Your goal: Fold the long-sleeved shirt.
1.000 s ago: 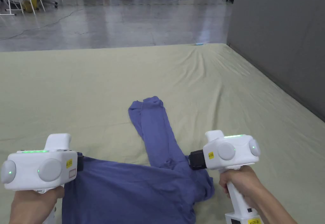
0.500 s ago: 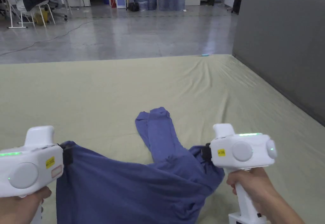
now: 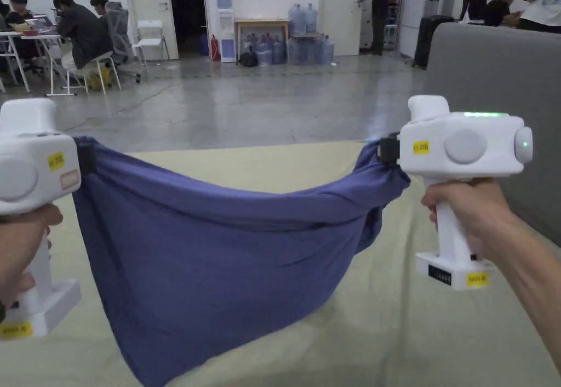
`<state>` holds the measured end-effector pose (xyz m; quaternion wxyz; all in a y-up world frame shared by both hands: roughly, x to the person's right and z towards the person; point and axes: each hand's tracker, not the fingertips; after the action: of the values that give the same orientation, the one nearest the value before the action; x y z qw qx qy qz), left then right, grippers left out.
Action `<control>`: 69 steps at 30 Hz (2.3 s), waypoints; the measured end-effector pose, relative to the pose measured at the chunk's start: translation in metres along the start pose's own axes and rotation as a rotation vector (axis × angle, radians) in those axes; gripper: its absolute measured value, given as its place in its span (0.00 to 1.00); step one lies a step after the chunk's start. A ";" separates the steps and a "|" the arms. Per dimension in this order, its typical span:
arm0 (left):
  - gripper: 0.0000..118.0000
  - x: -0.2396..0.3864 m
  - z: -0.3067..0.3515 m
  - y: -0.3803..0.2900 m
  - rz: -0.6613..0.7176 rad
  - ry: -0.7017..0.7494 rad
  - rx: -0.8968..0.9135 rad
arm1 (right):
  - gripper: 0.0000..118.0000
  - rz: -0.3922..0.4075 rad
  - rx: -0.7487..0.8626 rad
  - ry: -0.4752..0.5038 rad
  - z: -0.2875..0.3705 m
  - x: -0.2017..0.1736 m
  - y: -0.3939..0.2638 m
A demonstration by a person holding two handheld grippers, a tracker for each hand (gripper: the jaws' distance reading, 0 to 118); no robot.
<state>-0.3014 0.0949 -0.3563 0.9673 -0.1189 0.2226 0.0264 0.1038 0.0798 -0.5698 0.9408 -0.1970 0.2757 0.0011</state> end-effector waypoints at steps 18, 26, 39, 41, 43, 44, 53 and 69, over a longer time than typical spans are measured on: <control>0.00 0.004 -0.102 0.067 0.038 0.060 -0.060 | 0.01 -0.054 0.007 -0.072 -0.103 0.009 0.103; 0.00 0.012 -0.115 -0.077 0.006 0.025 -0.234 | 0.00 -0.137 -0.186 -0.103 -0.159 0.034 -0.052; 0.00 -0.011 0.039 -0.145 0.035 -0.073 -0.241 | 0.00 -0.115 -0.127 -0.069 0.034 0.016 -0.149; 0.00 -0.013 0.073 -0.174 0.035 -0.091 -0.284 | 0.00 -0.094 -0.155 -0.074 0.068 0.012 -0.191; 0.00 -0.014 0.107 -0.204 0.023 -0.107 -0.335 | 0.00 -0.073 -0.193 -0.091 0.102 0.003 -0.235; 0.00 -0.016 0.123 -0.219 0.022 -0.110 -0.360 | 0.00 -0.073 -0.226 -0.099 0.120 0.002 -0.255; 0.00 -0.027 0.221 -0.328 0.002 -0.098 -0.660 | 0.00 0.048 -0.530 -0.117 0.222 -0.021 -0.358; 0.99 -0.025 0.223 -0.274 0.016 -0.113 -0.490 | 0.85 0.029 -0.387 -0.137 0.208 0.000 -0.325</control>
<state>-0.2002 -0.1170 -0.0909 0.9202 -0.3466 0.1561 0.0938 0.2472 -0.1428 -0.2893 0.9019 -0.3695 0.2084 0.0809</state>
